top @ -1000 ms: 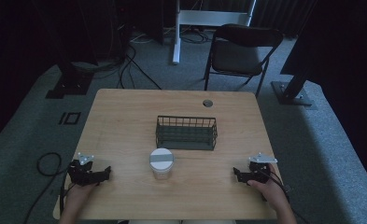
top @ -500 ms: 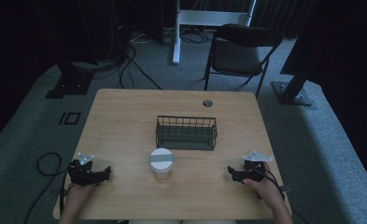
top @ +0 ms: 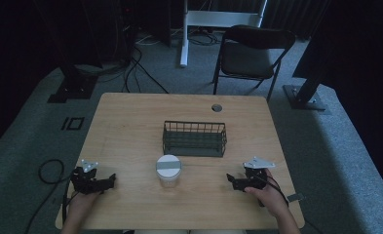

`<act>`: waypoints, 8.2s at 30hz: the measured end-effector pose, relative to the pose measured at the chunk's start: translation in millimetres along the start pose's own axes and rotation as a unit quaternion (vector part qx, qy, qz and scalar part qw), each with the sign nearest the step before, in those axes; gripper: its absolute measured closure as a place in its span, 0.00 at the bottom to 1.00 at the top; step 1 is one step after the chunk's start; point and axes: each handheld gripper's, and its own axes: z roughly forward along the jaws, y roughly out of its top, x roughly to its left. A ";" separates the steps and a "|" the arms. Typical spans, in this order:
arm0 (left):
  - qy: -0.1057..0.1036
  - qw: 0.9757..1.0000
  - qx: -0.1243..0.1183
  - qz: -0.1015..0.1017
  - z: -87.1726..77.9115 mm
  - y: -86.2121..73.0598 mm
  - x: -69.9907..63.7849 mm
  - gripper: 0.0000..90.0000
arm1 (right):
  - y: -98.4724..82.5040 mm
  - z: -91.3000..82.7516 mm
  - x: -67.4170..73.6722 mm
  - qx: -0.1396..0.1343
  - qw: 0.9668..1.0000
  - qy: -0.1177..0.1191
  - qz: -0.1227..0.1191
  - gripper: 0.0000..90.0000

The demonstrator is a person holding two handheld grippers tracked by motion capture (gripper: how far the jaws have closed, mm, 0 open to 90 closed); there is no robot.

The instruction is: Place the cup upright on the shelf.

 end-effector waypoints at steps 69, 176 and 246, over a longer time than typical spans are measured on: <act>0.000 1.000 0.000 -0.001 -0.1 0.1 0.0 0.00 | 52.0 71.0 140.2 -0.056 0.973 0.188 -0.121 0.15; -0.001 1.000 0.000 -0.002 0.0 0.1 -0.1 0.00 | 156.1 40.0 48.7 -0.165 0.985 -0.053 0.003 0.21; 0.000 1.000 0.000 -0.001 -0.1 0.1 0.0 0.00 | 109.5 56.9 26.2 -0.132 0.990 -0.046 0.024 0.14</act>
